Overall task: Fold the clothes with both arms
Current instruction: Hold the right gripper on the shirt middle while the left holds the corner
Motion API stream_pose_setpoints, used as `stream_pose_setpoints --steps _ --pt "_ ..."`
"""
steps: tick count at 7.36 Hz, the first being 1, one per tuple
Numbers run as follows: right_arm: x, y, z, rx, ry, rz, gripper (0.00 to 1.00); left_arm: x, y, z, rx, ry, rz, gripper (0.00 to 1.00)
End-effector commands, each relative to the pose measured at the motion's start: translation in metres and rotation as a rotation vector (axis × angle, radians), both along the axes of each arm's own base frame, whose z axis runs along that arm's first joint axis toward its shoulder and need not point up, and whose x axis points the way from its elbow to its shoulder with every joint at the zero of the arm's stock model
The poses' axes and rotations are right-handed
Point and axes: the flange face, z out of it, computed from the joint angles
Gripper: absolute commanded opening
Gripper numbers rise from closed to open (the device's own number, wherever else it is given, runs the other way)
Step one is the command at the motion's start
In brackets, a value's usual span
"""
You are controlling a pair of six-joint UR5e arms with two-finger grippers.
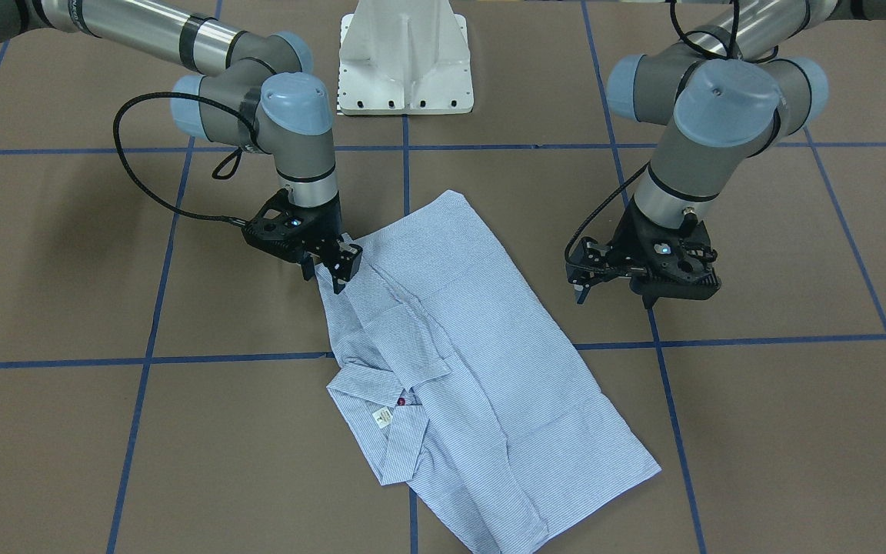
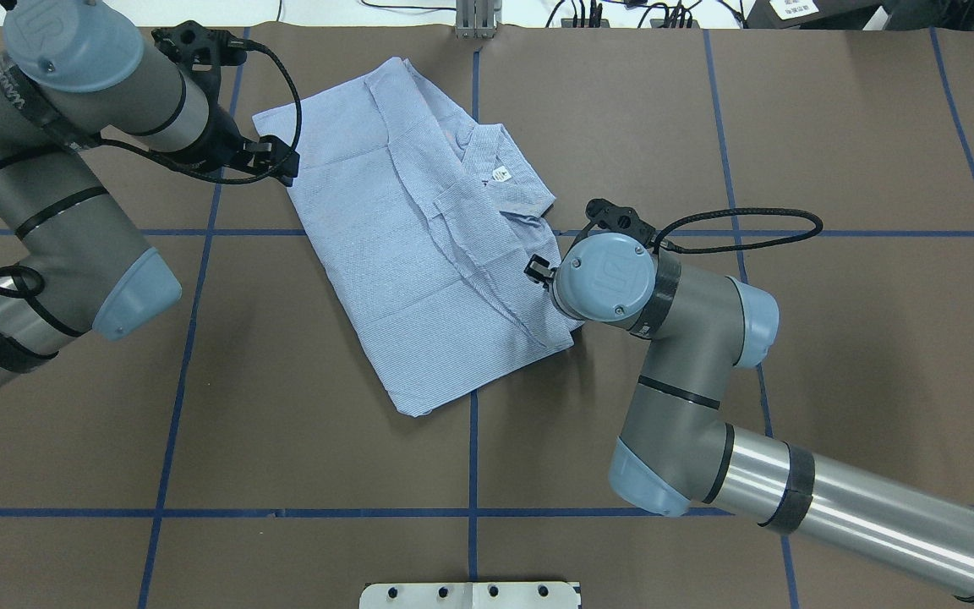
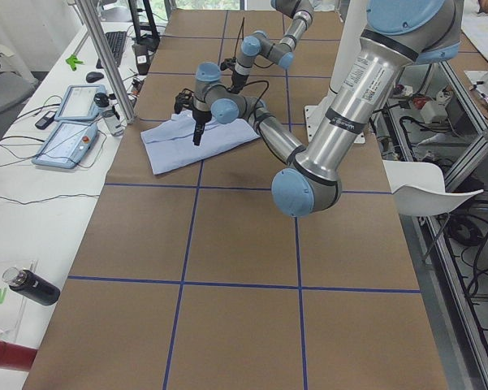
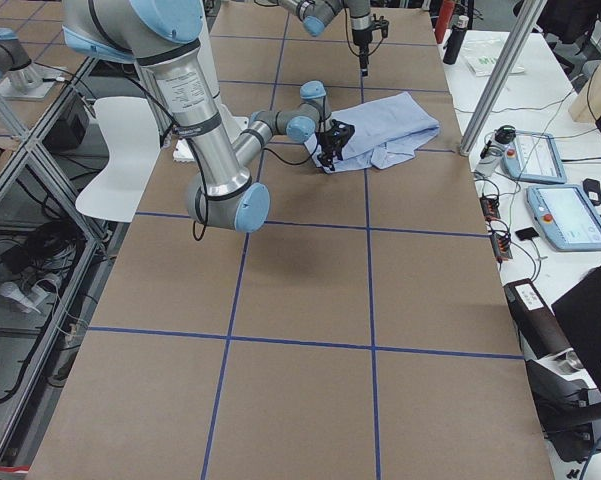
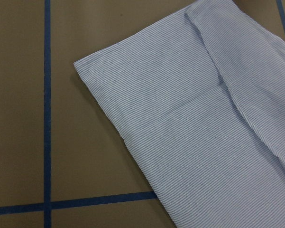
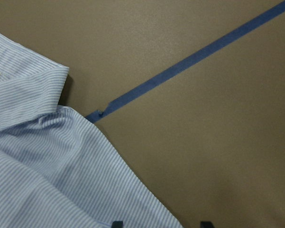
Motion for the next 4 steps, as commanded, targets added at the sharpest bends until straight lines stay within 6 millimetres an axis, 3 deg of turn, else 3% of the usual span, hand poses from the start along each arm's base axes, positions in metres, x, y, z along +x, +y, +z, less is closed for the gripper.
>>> stream_pose_setpoints --steps 1,4 --pt "-0.0032 0.0055 0.0061 0.005 0.015 0.003 0.59 0.0008 0.0007 0.0008 -0.001 -0.001 0.001 1.00" --pt "-0.0069 0.0107 0.0082 -0.011 0.044 0.010 0.59 0.0028 0.0015 0.0015 -0.002 -0.002 0.004 1.00"
